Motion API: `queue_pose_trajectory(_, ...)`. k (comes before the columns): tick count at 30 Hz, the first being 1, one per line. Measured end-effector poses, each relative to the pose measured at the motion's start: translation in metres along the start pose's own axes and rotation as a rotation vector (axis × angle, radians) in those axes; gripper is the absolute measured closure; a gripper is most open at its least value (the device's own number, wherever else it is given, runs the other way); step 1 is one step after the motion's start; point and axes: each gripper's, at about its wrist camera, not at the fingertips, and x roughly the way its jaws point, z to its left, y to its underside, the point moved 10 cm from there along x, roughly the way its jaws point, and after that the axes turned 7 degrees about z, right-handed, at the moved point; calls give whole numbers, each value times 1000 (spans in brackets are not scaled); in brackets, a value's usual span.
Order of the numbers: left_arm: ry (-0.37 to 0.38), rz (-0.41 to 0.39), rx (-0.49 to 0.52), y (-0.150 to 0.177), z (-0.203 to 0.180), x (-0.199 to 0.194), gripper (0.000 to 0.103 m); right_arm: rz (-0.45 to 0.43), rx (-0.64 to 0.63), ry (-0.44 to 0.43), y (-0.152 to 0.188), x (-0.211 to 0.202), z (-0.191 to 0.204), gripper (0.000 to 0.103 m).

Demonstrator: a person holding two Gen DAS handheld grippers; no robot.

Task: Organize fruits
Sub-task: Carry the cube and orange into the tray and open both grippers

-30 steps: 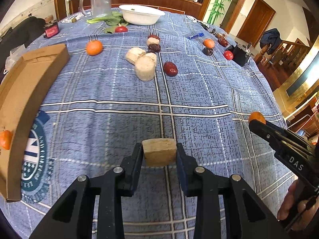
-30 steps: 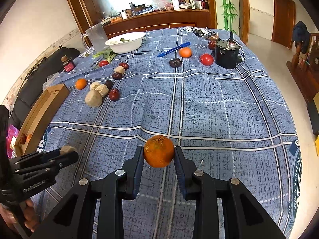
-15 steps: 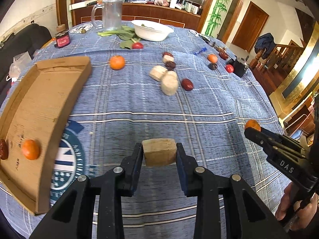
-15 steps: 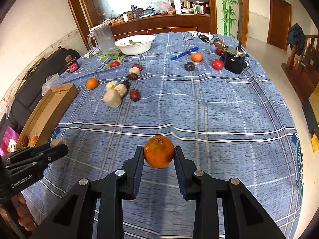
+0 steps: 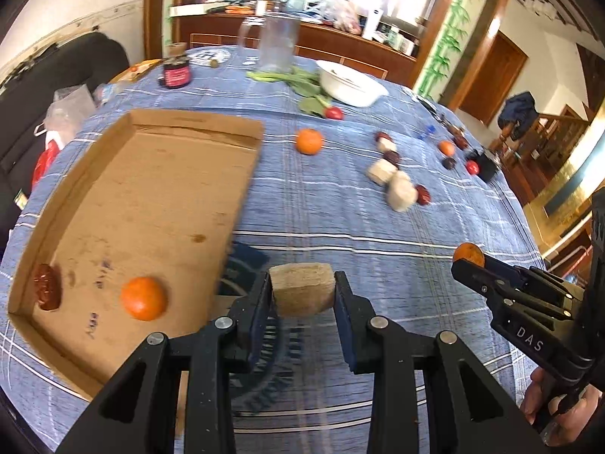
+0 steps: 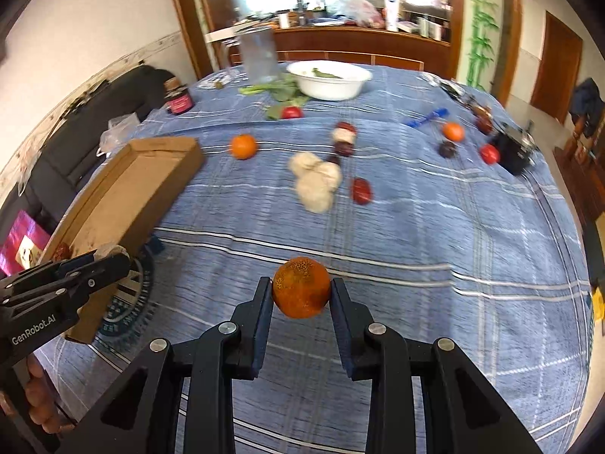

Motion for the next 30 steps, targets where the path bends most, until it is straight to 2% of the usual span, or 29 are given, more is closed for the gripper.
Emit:
queue_pose_trajectory(8,-43,-27,-88,-5,65,-15,71,5,-90,-46,-21,13,64,70)
queue_pose_trajectory(19,-147,-49,-204,-7,161,-29,71,2,-212,-126,-51,31,161,70)
queue_pose_trajectory(25,-178,-52,-236,-10,193,-29,71,8,-257,-156,-59,48,198,70)
queue_pose_trajectory(30,-198,-34,-226,-15,204,-19,71,43,-264,-177,-62,73,218,69)
